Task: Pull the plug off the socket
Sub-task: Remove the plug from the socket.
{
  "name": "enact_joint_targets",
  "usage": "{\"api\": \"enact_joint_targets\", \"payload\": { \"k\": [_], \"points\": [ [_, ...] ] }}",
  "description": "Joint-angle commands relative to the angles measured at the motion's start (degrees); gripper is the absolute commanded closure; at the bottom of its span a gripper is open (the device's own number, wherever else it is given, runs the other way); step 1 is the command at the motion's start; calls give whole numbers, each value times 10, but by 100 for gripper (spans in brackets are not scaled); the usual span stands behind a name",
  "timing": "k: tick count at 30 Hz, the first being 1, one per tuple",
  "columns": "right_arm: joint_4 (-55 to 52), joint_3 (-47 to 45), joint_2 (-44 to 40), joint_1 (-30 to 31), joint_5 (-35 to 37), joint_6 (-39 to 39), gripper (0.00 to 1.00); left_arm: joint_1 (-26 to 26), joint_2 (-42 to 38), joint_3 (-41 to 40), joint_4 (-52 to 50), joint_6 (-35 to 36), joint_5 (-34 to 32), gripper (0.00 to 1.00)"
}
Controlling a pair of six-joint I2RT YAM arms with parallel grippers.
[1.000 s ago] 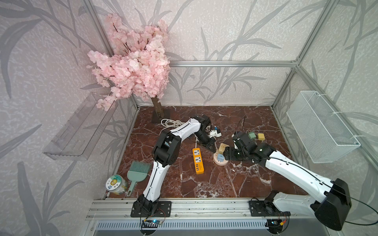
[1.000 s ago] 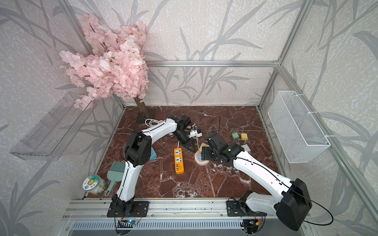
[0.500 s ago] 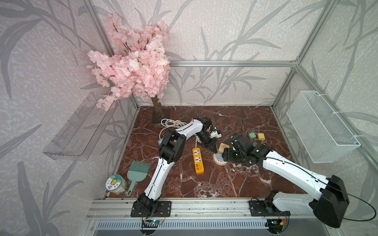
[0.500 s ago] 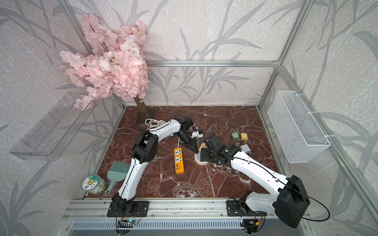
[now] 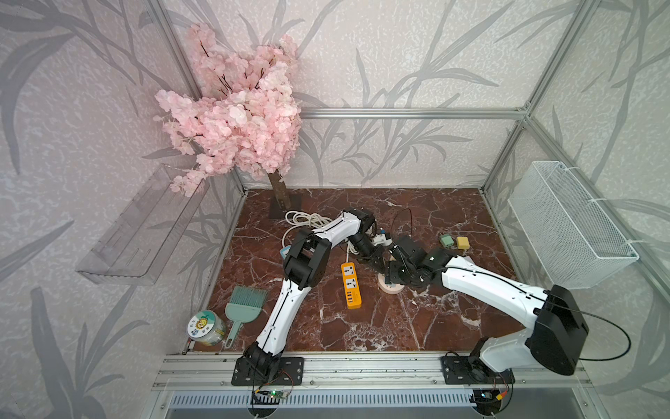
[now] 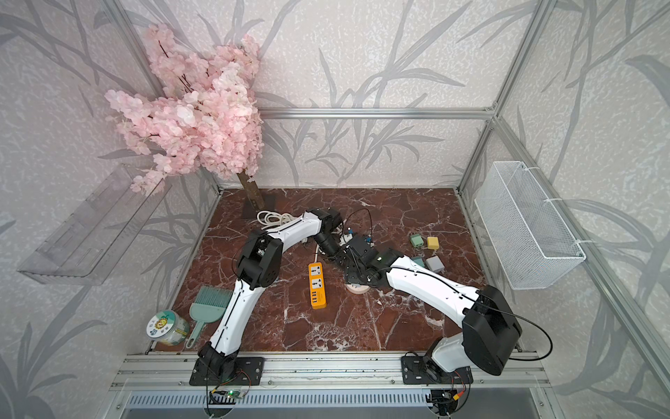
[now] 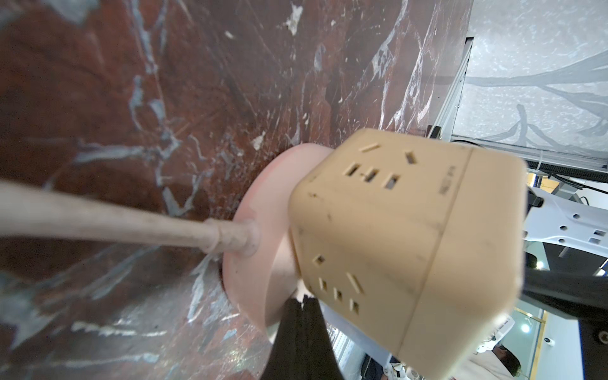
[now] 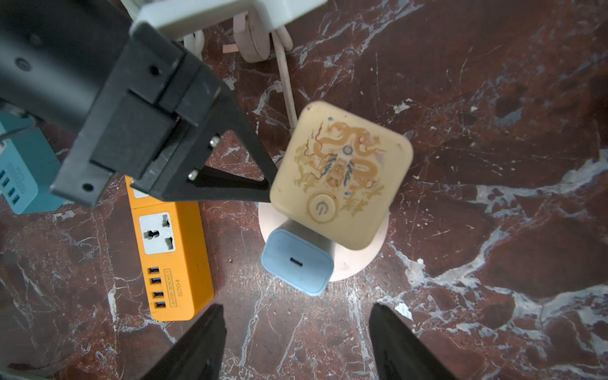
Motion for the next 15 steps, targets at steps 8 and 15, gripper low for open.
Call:
{"api": "enact_joint_targets", "payload": {
  "k": [8, 15],
  "points": [
    [-3, -4, 32, 5, 35, 75, 27, -1, 31, 7, -17, 9, -25, 100],
    [-10, 18, 76, 5, 41, 84, 27, -1, 34, 12, -21, 10, -23, 100]
  ]
}}
